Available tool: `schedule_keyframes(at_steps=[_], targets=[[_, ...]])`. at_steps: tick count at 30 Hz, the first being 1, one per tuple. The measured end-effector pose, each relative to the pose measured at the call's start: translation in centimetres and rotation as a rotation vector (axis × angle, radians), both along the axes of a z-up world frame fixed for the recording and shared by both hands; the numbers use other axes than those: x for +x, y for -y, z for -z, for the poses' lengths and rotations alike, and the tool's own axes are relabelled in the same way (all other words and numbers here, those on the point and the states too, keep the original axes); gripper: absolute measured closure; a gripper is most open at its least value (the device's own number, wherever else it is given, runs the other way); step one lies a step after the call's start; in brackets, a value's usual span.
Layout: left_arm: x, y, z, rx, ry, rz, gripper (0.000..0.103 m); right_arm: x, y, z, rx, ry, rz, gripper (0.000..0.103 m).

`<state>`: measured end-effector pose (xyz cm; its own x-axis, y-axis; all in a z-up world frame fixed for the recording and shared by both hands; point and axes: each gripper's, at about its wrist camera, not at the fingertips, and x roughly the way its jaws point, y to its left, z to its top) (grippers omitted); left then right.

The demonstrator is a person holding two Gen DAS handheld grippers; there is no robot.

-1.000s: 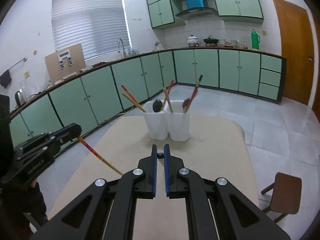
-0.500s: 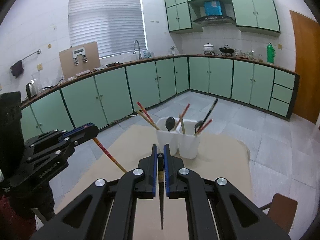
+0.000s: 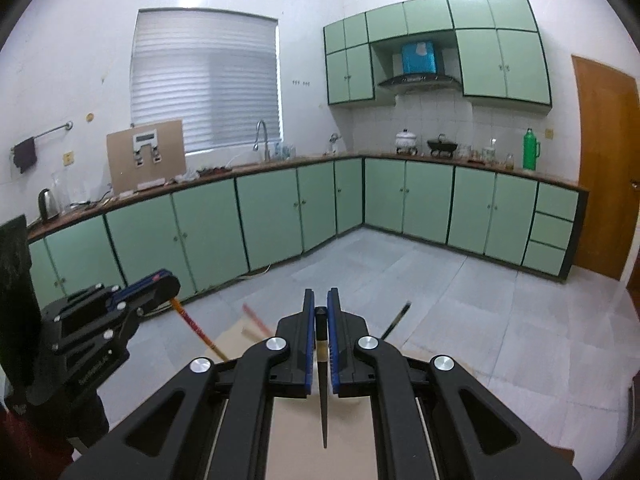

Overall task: Organize utensils
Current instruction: 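Lift both chopsticks over the white holder and open both tools to drop them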

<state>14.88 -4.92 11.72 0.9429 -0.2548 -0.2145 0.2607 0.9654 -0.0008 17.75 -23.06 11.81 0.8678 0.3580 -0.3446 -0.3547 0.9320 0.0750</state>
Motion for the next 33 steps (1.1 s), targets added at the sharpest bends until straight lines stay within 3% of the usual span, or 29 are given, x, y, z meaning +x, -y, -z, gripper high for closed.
schedule_keyframes(at_steps=[6,12,22,33], targets=[[3.4,1.1,-1.6,0.008,0.048,-0.009,0.098,3.9,-0.1,-2.9,0.015,0.064,0.041,0.097],[7.3,2.1,-1.9,0.008,0.071,-0.008,0.098,7.7,0.0,-3.6,0.035,0.095,0.075,0.097],[11.5,2.6,0.7,-0.003,0.015,-0.003,0.098,12.8,0.0,-0.1,0.046,0.047,0.074,0.097],[15.0,2.3,4.5,0.014,-0.063,0.0,0.098,15.4,-0.9,4.5,0.022,-0.039,0.055,0.097]])
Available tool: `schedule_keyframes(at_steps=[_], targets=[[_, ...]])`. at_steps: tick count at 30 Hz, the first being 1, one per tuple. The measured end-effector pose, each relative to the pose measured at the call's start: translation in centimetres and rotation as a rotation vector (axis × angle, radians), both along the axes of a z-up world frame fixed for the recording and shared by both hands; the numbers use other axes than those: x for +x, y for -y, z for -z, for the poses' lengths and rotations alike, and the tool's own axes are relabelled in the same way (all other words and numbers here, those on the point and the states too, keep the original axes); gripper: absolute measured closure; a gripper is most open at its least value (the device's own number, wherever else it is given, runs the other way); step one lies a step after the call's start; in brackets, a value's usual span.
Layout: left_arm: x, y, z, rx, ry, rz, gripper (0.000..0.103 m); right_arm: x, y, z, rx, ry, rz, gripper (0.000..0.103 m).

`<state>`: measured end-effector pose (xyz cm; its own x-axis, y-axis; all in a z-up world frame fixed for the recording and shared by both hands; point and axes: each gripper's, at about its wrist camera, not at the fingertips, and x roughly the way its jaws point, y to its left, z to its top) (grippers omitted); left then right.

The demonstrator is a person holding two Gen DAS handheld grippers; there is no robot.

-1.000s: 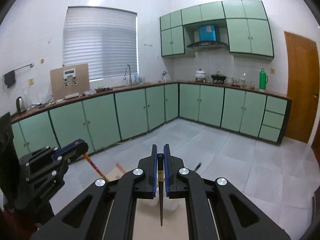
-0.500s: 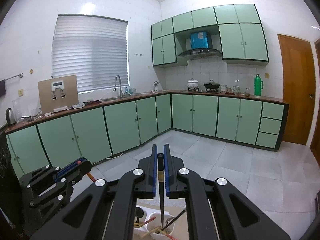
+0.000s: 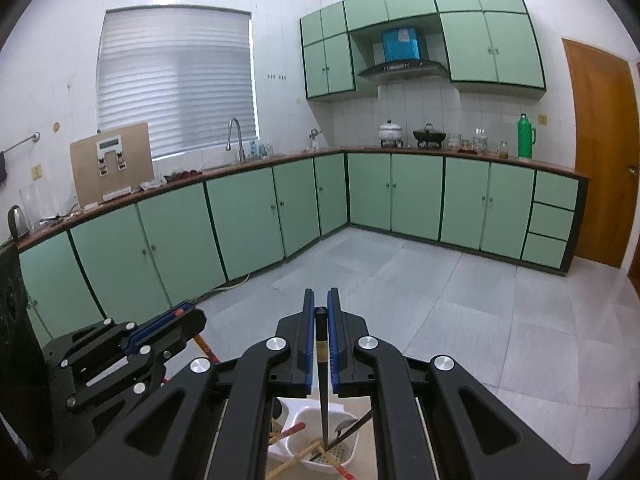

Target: Organize utensils

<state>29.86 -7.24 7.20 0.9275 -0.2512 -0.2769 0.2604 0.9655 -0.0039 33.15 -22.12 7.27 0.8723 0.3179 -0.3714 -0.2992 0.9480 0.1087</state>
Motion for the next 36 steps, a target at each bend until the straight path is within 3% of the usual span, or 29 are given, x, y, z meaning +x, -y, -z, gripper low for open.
schedule_keyframes(at_steps=[9,15,21,23,29,36], targets=[[1.6,-0.6,2.8,0.014,-0.084,-0.011,0.098,1.0,-0.2,3.3,-0.006,-0.08,-0.008,0.095],[2.0,-1.2,3.8,0.015,-0.122,-0.024,0.095,0.6,0.8,3.9,0.011,-0.093,0.02,0.078],[1.0,-1.7,3.1,0.01,-0.105,-0.042,0.076,-0.7,2.3,2.7,0.036,-0.066,0.055,0.06],[0.6,-1.7,2.8,0.016,-0.097,-0.049,0.07,-1.3,2.6,2.4,0.038,-0.055,0.067,0.05],[-1.6,-2.2,2.1,0.025,-0.083,-0.063,0.06,-3.9,3.6,2.3,0.042,-0.024,0.102,0.027],[-5.5,-2.8,1.7,0.02,-0.069,-0.058,0.046,-7.6,4.1,3.3,0.043,-0.016,0.116,0.017]])
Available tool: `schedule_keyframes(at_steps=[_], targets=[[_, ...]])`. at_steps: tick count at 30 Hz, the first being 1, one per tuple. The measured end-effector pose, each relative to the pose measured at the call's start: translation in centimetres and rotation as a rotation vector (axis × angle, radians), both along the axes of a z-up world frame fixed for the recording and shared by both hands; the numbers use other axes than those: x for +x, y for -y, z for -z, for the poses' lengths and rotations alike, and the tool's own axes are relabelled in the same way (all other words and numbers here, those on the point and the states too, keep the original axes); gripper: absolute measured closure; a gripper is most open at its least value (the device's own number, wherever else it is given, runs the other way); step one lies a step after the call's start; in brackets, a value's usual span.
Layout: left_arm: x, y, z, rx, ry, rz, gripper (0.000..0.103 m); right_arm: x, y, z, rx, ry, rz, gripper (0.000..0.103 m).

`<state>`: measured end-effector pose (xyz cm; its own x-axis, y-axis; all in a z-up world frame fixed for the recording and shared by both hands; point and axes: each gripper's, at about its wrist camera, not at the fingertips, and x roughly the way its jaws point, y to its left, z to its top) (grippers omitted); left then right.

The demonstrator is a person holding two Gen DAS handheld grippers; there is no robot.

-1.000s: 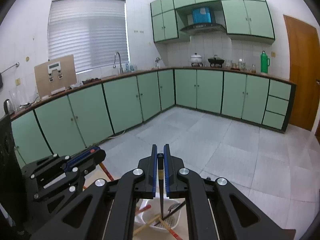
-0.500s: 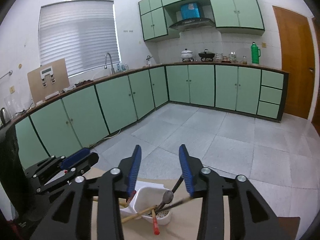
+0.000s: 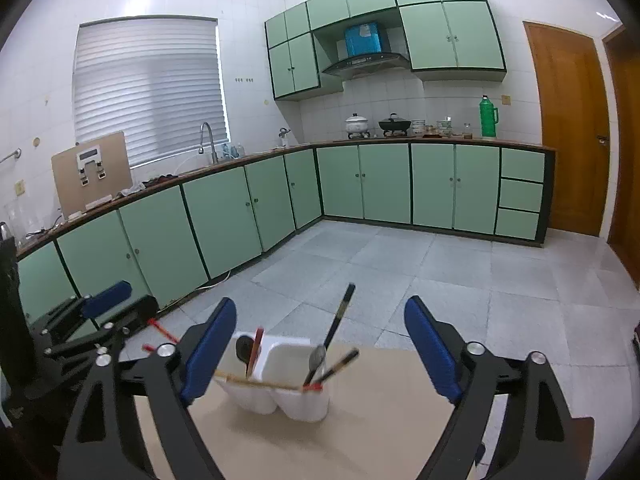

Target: Organize utensils

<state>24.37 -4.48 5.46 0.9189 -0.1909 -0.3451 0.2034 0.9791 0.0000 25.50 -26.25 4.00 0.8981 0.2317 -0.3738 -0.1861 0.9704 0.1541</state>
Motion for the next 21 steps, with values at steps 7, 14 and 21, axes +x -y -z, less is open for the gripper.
schedule_keyframes(at_steps=[7,14,21], targets=[[-4.3,-0.2,1.2,-0.015,-0.034,0.012,0.028,-4.5,-0.1,1.2,0.005,-0.002,-0.016,0.01],[-8.0,-0.6,2.2,-0.037,-0.066,0.002,0.019,-8.5,-0.1,2.6,0.028,-0.028,-0.042,0.006],[-11.8,-1.1,2.5,-0.05,-0.075,-0.019,0.015,-11.7,-0.7,3.4,0.015,-0.043,-0.061,0.006]])
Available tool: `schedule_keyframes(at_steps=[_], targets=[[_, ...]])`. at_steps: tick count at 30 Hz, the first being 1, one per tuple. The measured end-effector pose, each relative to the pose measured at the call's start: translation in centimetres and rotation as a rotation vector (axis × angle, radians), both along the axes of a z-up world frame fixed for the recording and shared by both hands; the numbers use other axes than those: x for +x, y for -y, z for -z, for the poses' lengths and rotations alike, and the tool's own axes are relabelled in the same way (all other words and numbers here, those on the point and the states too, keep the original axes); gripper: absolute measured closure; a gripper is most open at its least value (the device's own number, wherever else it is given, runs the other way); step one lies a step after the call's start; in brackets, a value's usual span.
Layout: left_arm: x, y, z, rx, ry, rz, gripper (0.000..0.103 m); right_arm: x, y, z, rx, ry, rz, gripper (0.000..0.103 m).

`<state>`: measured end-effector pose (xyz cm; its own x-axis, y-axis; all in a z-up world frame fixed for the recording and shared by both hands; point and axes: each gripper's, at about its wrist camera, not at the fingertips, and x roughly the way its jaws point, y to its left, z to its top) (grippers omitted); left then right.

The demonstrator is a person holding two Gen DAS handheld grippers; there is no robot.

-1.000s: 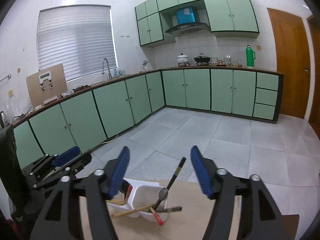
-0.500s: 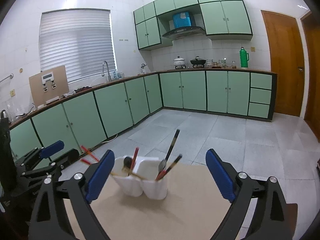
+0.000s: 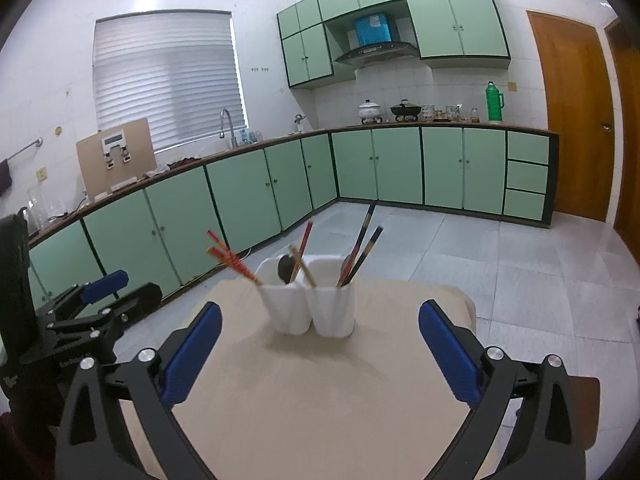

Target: Organize utensils

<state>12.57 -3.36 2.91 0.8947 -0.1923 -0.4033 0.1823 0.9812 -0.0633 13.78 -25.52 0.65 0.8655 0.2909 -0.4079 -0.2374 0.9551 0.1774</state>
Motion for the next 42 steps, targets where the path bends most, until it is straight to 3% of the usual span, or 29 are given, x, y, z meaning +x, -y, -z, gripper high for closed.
schedule_keyframes(at_steps=[18,42], targets=[[-7.3,-0.6,-0.7,0.009,0.023,-0.013,0.013,-6.7,-3.2,-0.2,-0.057,0.037,-0.057,0.006],[-9.6,-1.4,-1.2,0.011,0.059,-0.032,0.013,-8.0,-3.7,-0.7,-0.06,0.057,-0.065,0.006]])
